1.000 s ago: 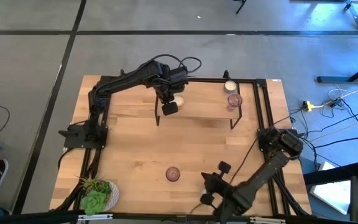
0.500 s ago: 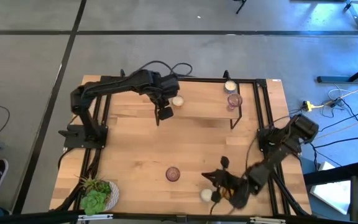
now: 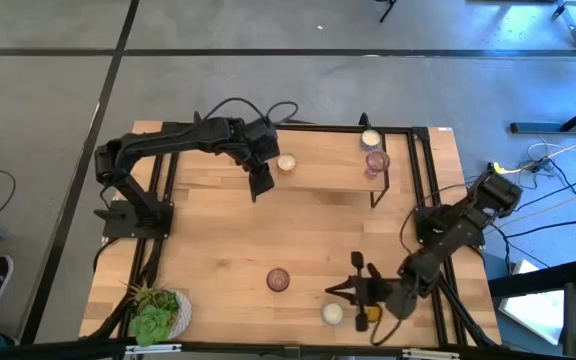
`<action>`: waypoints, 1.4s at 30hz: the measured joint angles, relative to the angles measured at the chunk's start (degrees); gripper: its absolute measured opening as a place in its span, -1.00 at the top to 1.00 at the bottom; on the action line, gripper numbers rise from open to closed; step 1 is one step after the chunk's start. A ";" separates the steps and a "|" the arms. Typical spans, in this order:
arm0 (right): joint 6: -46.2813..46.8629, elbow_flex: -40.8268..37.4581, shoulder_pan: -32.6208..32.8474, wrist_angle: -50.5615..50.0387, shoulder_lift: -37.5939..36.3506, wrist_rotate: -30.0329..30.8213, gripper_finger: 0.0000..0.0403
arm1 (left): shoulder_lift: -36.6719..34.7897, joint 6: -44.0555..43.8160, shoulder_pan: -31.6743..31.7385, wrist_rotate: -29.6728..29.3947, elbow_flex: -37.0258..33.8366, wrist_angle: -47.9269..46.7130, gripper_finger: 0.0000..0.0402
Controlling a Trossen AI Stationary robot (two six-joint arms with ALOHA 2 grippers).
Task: Pick & Place candle stick holders
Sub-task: Put the yellow candle on the shelf
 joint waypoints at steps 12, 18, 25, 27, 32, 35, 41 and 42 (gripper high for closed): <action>-11.80 0.02 4.49 11.10 -2.02 -17.16 0.97 | 0.50 2.00 1.53 0.17 -2.52 9.85 0.99; -6.89 0.02 3.84 9.55 -0.09 -16.83 0.97 | 1.32 2.93 2.57 0.11 -2.52 10.84 0.99; -6.44 0.02 3.12 9.27 0.11 -16.86 0.97 | 5.59 5.36 3.37 3.47 -1.55 13.67 0.99; -6.26 0.02 2.84 9.27 0.11 -16.85 0.97 | 6.68 6.41 3.34 3.45 -0.35 13.76 0.99; -5.11 0.02 2.55 8.75 0.11 -16.87 0.97 | 9.81 8.06 3.33 3.44 3.63 13.62 0.99; -4.38 0.02 2.55 8.16 0.13 -17.00 0.97 | 11.22 9.06 3.39 3.38 6.44 13.78 0.99; -3.38 0.02 2.55 7.45 0.13 -17.00 0.97 | 14.80 10.24 3.67 3.16 12.34 13.77 0.99; -3.27 0.02 2.55 7.41 0.13 -17.00 0.97 | 15.28 10.45 3.75 3.12 13.13 13.73 0.99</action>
